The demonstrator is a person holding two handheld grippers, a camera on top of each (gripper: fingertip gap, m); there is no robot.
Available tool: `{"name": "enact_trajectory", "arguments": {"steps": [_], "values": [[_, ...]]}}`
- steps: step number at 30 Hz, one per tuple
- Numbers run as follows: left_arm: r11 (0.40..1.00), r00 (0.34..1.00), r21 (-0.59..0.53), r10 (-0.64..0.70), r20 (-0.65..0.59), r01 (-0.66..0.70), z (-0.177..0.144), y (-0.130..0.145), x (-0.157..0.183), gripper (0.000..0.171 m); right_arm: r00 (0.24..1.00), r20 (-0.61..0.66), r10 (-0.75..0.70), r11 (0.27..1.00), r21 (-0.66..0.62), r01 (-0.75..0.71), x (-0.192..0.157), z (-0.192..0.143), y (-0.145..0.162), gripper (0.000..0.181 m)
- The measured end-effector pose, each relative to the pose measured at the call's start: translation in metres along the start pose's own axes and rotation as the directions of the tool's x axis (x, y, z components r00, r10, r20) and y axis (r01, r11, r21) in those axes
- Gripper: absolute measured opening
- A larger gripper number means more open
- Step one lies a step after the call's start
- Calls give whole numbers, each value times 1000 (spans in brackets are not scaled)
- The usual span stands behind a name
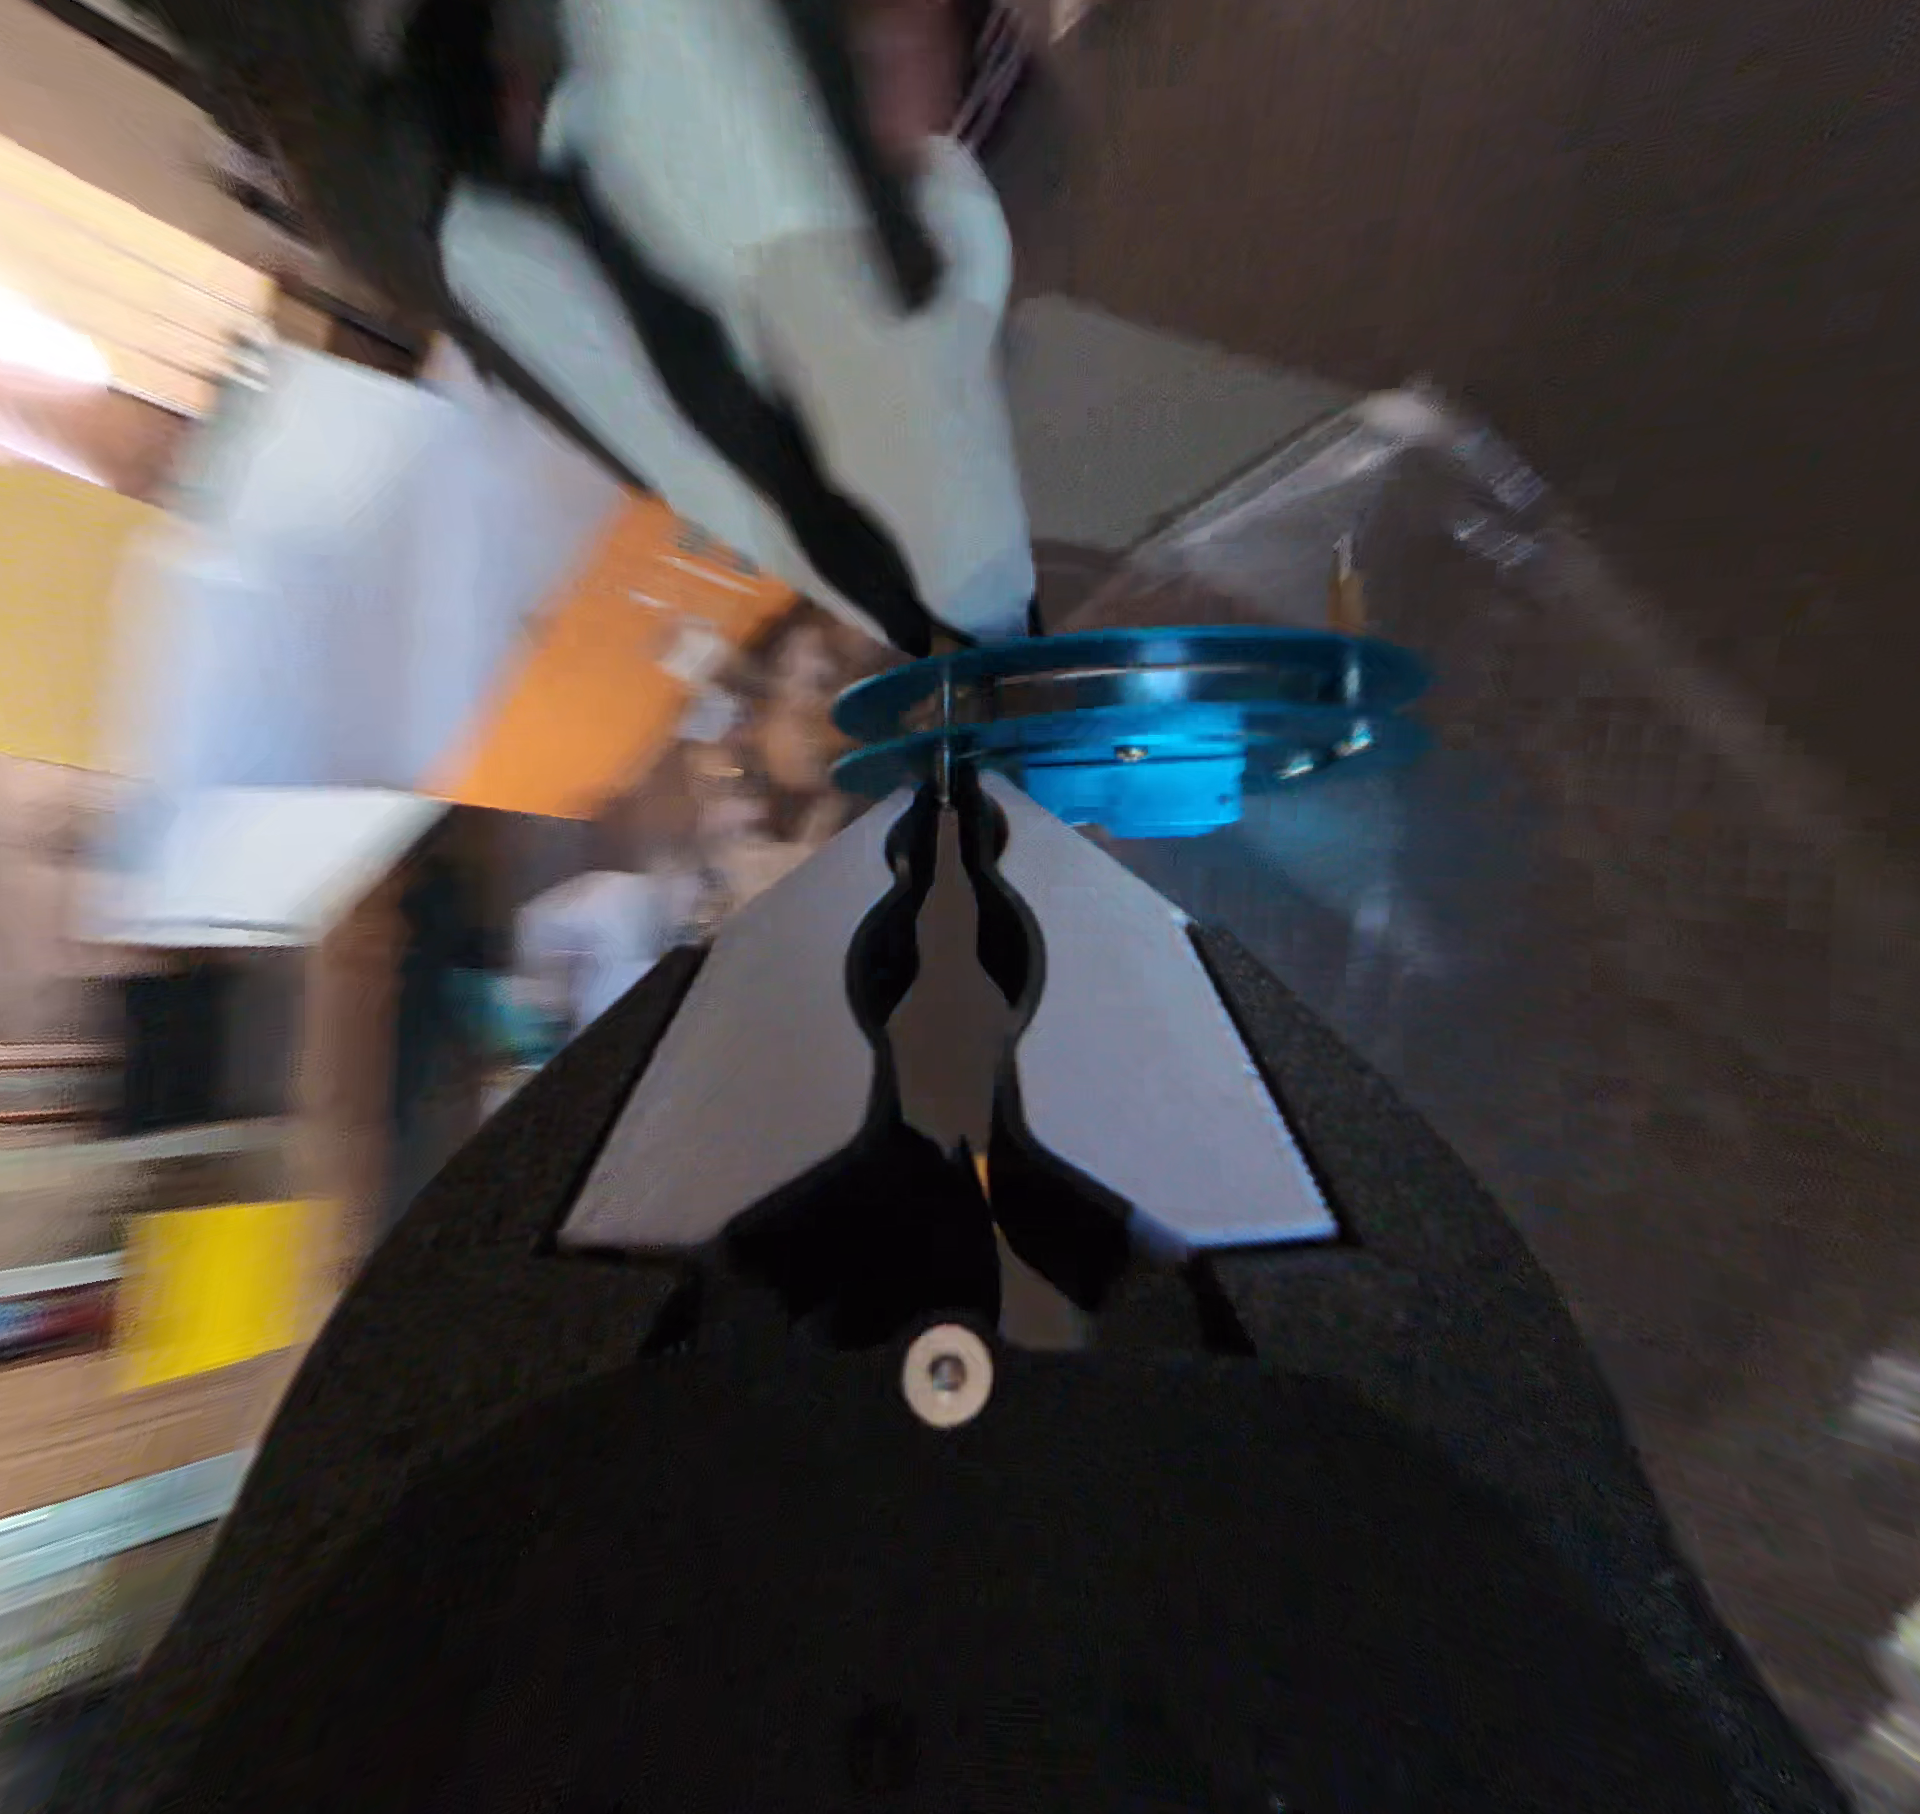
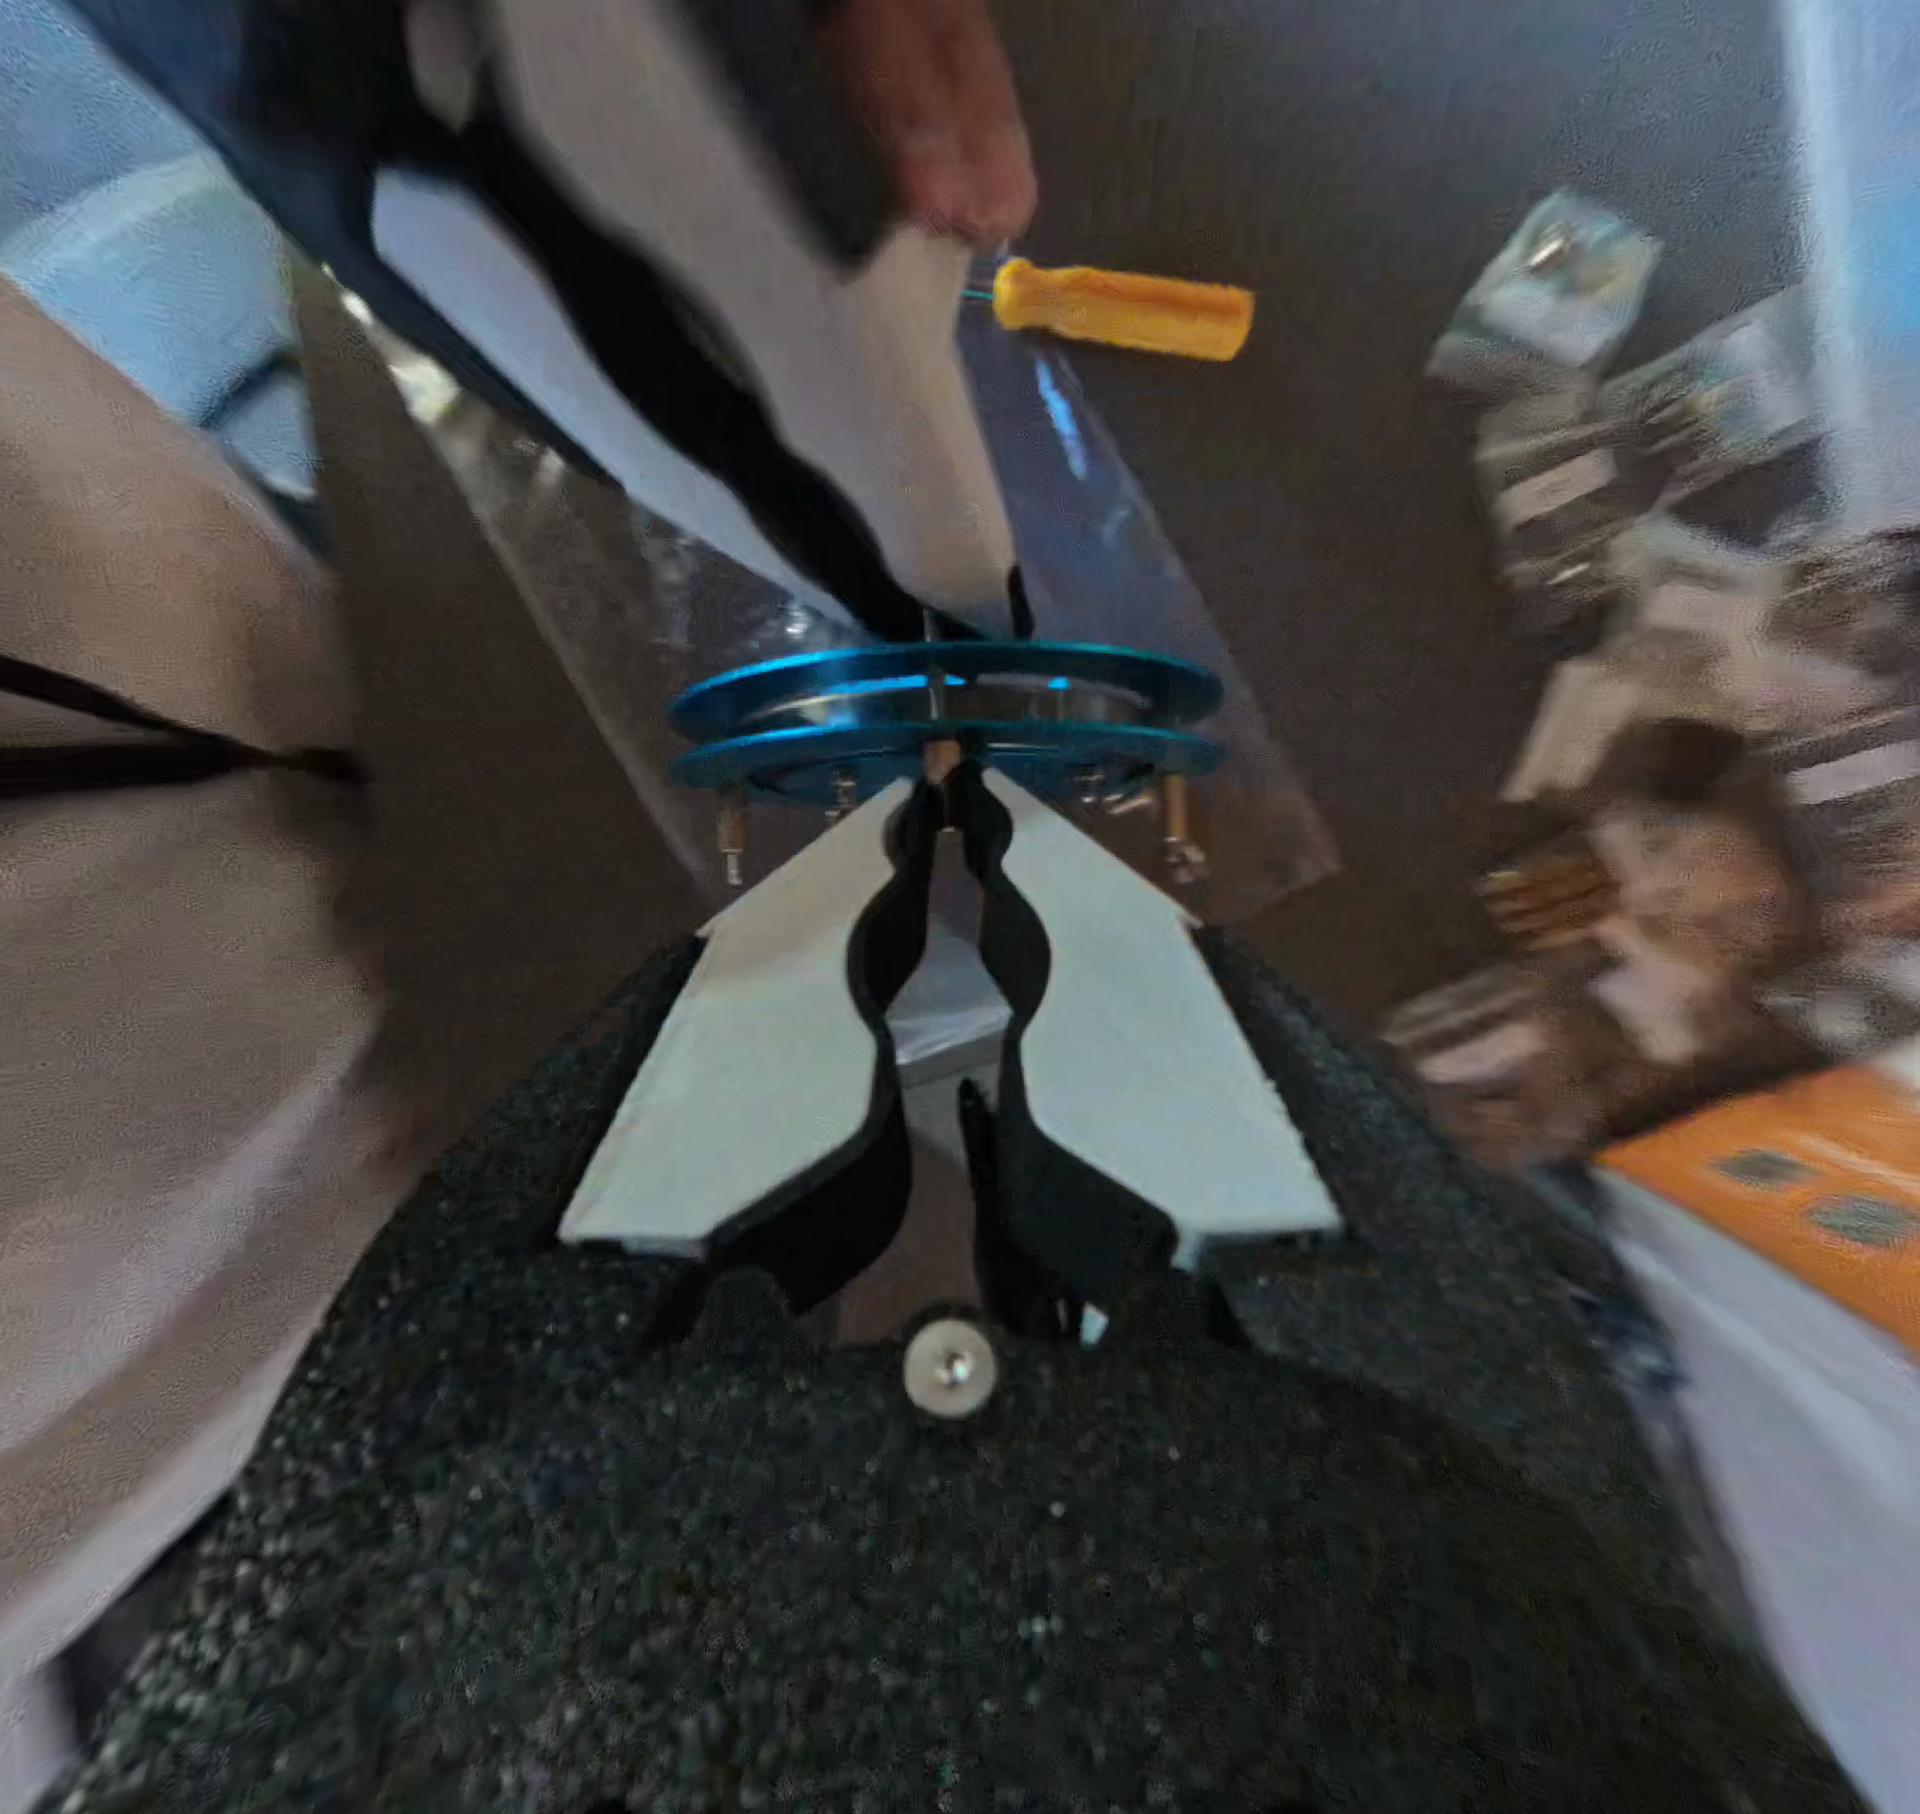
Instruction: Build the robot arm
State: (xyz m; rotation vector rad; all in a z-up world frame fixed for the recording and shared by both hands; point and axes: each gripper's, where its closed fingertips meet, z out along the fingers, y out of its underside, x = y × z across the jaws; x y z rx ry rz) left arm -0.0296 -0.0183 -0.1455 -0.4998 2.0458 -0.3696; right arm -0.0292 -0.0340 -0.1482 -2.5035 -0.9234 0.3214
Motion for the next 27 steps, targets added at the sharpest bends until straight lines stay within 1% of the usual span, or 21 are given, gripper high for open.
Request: {"name": "enact_trajectory", "arguments": {"steps": [1,3,4,5,6,7,9,10,11,12,13,15,18,19,20,21,23,24,25,26,27], "values": [[986,976,-45,167,137,-162,0,0,-3,2,975,173,142,990,-3,-144,-6,0,1,3],[922,866,-132,387,318,-364,0,-2,-6,2,816,456,356,929,-78,-362,-19,-4,1,3],[897,821,-167,442,362,-409,0,-2,-8,1,713,549,435,887,-125,-444,-22,-6,0,3],[888,804,-190,459,379,-418,0,-1,-11,1,626,608,489,848,-162,-504,-23,-7,-1,4],[896,814,-186,443,376,-402,1,0,-12,2,586,632,507,831,-177,-528,-22,-7,-2,4],[917,848,-163,398,350,-363,2,0,-13,2,613,623,486,844,-153,-514,-21,-6,-2,4],[984,961,-47,180,209,-174,1,-4,-8,3,800,502,328,935,-52,-351,-20,-4,1,4],[1000,997,-4,22,79,-22,1,-7,-3,4,896,394,205,975,-4,-221,-18,-2,3,5],[991,989,4,-132,-63,132,0,-10,0,3,963,258,79,995,32,-90,-15,-1,3,5],[963,945,-3,-265,-189,270,-1,-12,2,3,991,122,-44,998,43,39,-12,-1,2,5],[923,879,-30,-376,-292,385,-2,-12,2,3,986,-17,-167,985,31,167,-8,-1,2,6],[829,711,-117,-533,-458,546,-3,-12,3,3,888,-251,-384,922,-49,385,-1,-1,0,8],[670,403,-276,-671,-623,689,-8,-16,7,3,673,-443,-592,797,-201,569,6,-3,-3,7],[640,356,-290,-684,-636,712,-7,-16,6,3,616,-479,-625,771,-255,584,12,-5,-2,7],[649,376,-268,-674,-636,712,-6,-15,5,3,612,-491,-620,777,-278,565,17,-6,-1,6],[707,471,-209,-632,-616,675,-4,-14,5,3,686,-460,-563,823,-238,516,18,-5,0,5],[893,779,-55,-419,-466,447,-2,-10,5,2,913,-253,-319,948,-67,312,12,-2,3,3],[966,915,-3,-246,-320,259,0,-7,3,2,981,-95,-172,985,0,172,7,-1,4,3],[999,987,7,-51,-149,53,2,-4,0,2,997,79,-26,999,33,23,3,0,4,3],[989,989,-15,146,8,-146,3,-3,-3,2,954,273,128,990,27,-141,-4,-1,4,3],[948,939,-58,318,135,-313,4,-2,-4,2,831,476,289,949,-32,-312,-14,-5,3,3]]}}
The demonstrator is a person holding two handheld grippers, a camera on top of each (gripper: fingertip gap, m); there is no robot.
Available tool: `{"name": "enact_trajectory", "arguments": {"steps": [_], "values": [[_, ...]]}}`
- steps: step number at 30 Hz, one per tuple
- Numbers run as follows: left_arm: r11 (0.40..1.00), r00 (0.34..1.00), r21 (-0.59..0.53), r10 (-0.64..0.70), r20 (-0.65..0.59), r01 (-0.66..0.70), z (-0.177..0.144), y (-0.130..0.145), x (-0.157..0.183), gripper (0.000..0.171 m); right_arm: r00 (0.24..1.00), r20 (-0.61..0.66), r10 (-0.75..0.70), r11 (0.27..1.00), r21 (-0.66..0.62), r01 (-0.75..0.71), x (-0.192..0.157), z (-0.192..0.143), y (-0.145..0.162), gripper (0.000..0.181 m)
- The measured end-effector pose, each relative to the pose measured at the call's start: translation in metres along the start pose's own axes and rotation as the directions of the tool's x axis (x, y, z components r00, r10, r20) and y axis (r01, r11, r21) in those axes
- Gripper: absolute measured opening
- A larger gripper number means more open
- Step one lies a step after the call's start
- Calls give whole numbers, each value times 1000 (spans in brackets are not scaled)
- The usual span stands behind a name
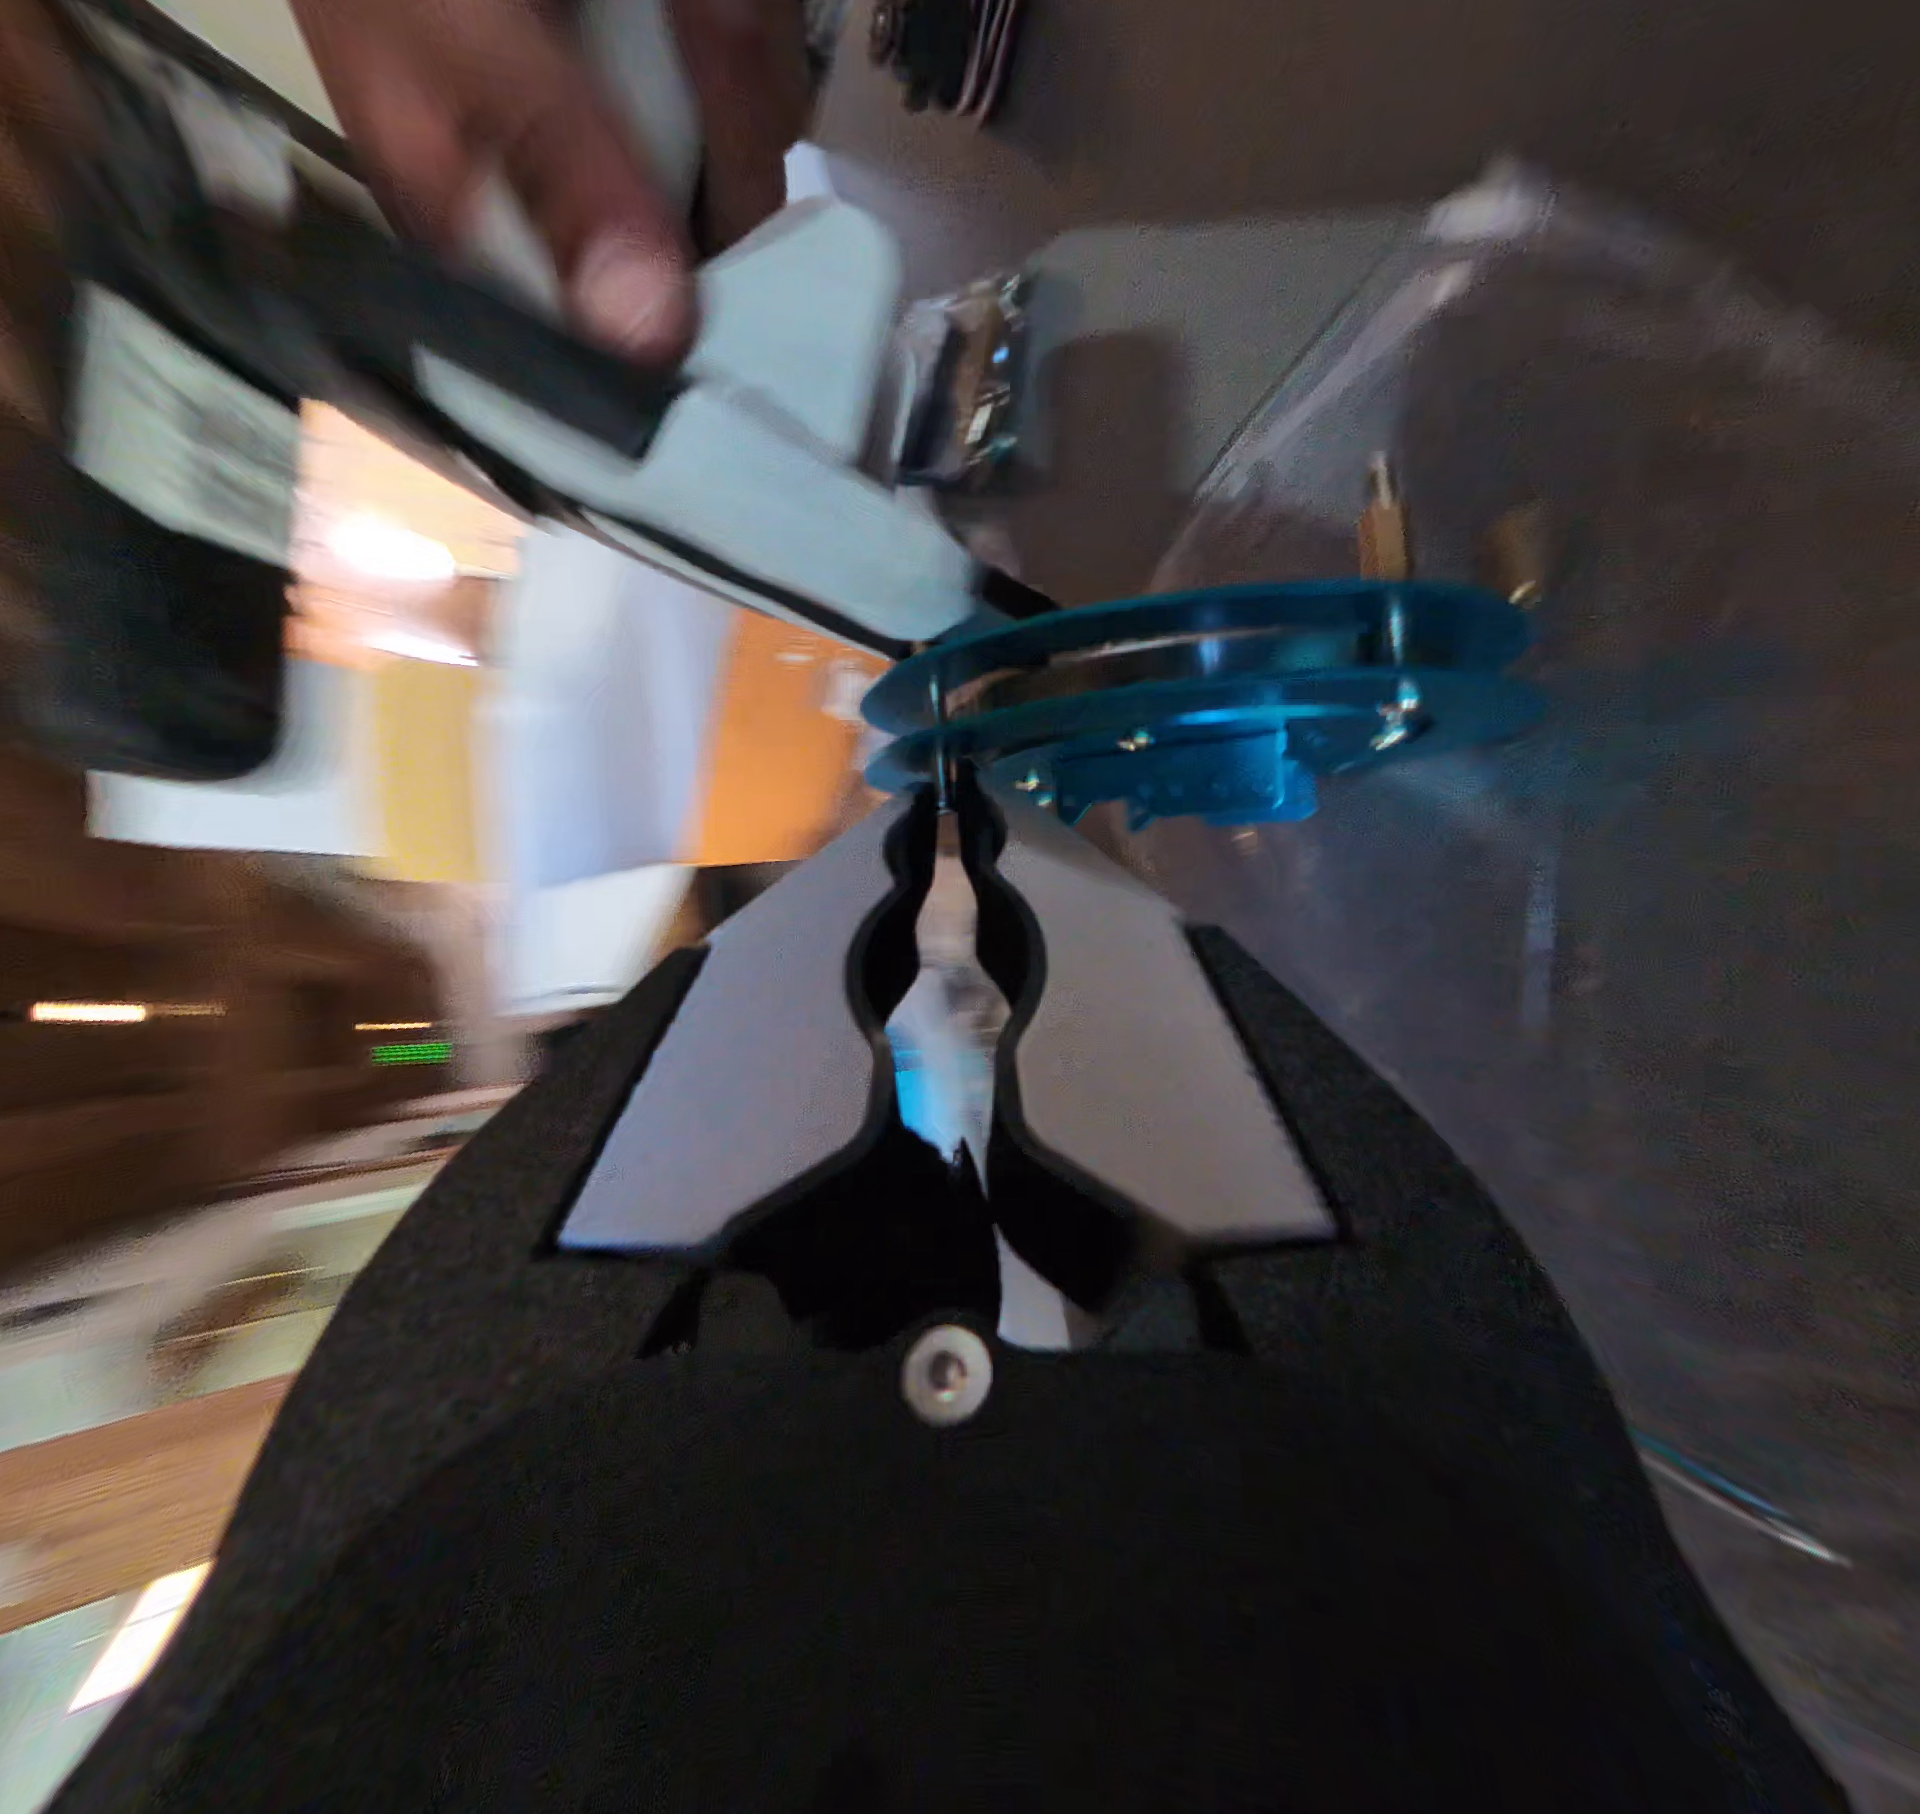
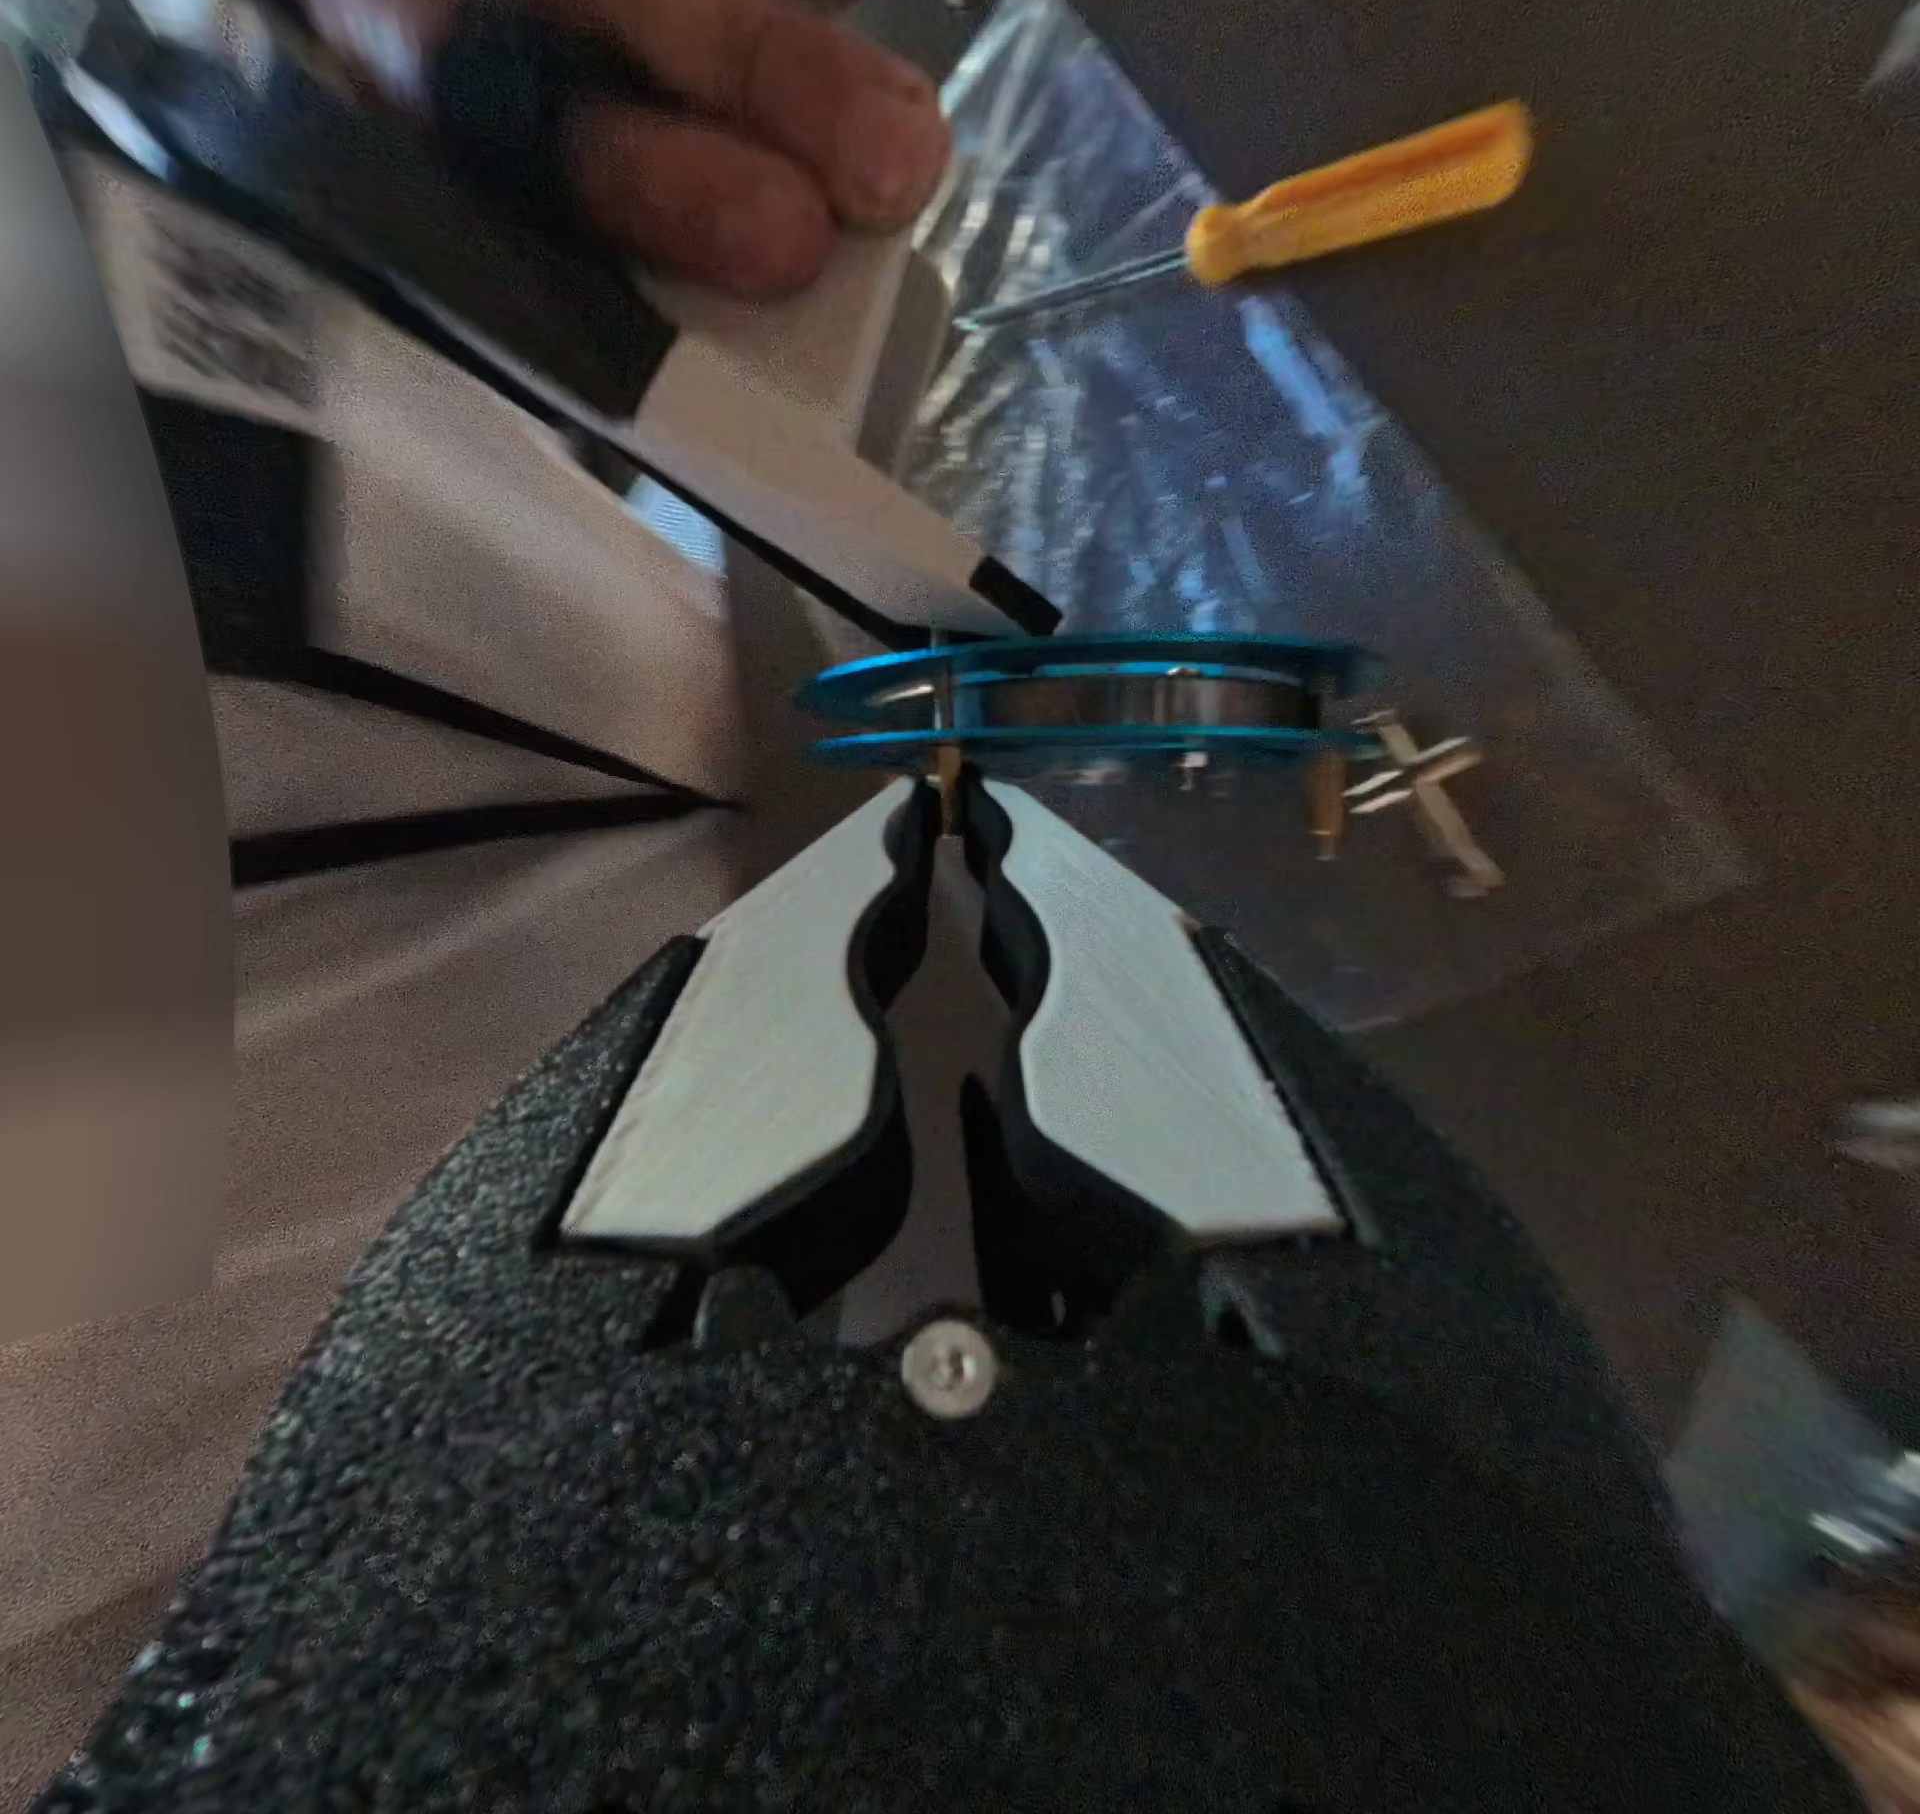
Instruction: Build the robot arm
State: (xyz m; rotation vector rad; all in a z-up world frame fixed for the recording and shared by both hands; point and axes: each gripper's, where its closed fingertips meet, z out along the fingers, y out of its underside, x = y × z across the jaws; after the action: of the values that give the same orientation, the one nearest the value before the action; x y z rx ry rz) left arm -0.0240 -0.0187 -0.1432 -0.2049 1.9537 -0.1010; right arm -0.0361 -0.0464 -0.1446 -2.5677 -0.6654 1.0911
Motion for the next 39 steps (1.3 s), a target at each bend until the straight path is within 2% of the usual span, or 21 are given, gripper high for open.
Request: {"name": "enact_trajectory", "arguments": {"steps": [2,3,5,7,9,12,14,15,16,17,19,21,22,24,25,26,30,32,34,36,39], "values": [[975,958,-71,222,183,-212,0,2,-3,3,924,305,232,969,12,-247,-9,-1,-3,3],[975,954,-72,221,202,-211,0,2,-3,3,871,396,291,949,0,-316,-12,-2,-4,3],[999,990,-21,53,130,-51,1,1,-1,2,882,397,254,960,12,-281,-12,-1,-2,3],[986,986,17,-165,13,164,3,3,-2,3,966,236,108,990,66,-127,-6,1,-3,3],[895,880,19,-435,-190,446,3,2,0,3,991,-39,-130,988,78,133,4,0,-5,6],[730,660,-51,-643,-389,681,5,4,-2,3,817,-396,-420,900,-66,431,15,-5,-10,12],[692,594,-82,-668,-448,717,5,3,-1,3,642,-529,-555,820,-216,530,22,-7,-11,7],[712,617,-79,-653,-439,698,5,4,-2,3,579,-563,-590,792,-267,548,24,-9,-12,7],[764,687,-57,-608,-398,643,7,5,-2,3,545,-579,-606,780,-300,549,27,-10,-12,7],[843,794,-28,-516,-322,537,9,7,-4,3,573,-575,-584,801,-294,522,28,-11,-11,6],[985,982,-15,-175,-66,174,11,9,-9,2,816,-446,-368,929,-137,344,21,-9,-8,4],[983,964,-71,178,197,-167,8,4,-14,2,991,-123,-51,999,13,53,9,-6,-4,2],[958,919,-121,284,274,-260,7,4,-16,1,987,97,130,989,54,-136,1,-5,-5,2],[933,870,-181,356,341,-312,8,9,-21,1,831,427,356,904,69,-423,0,-8,-13,3],[943,883,-174,328,335,-284,10,10,-22,1,774,507,379,884,48,-465,0,-9,-13,3],[963,916,-153,261,306,-223,11,11,-21,2,771,521,365,886,60,-460,1,-9,-14,4],[997,988,-32,-60,139,65,11,10,-16,3,979,191,74,981,161,-106,1,-5,-11,11],[980,980,-13,-197,26,197,11,10,-14,3,989,-72,-130,982,131,138,5,-4,-10,21],[951,948,9,-307,-78,309,10,8,-11,3,881,-344,-325,937,12,350,16,-8,-10,19],[924,912,0,-378,-159,383,10,7,-9,3,711,-518,-475,866,-131,483,24,-14,-14,15],[875,837,-37,-473,-276,482,8,3,-5,3,571,-580,-581,801,-282,528,29,-10,-11,9]]}}
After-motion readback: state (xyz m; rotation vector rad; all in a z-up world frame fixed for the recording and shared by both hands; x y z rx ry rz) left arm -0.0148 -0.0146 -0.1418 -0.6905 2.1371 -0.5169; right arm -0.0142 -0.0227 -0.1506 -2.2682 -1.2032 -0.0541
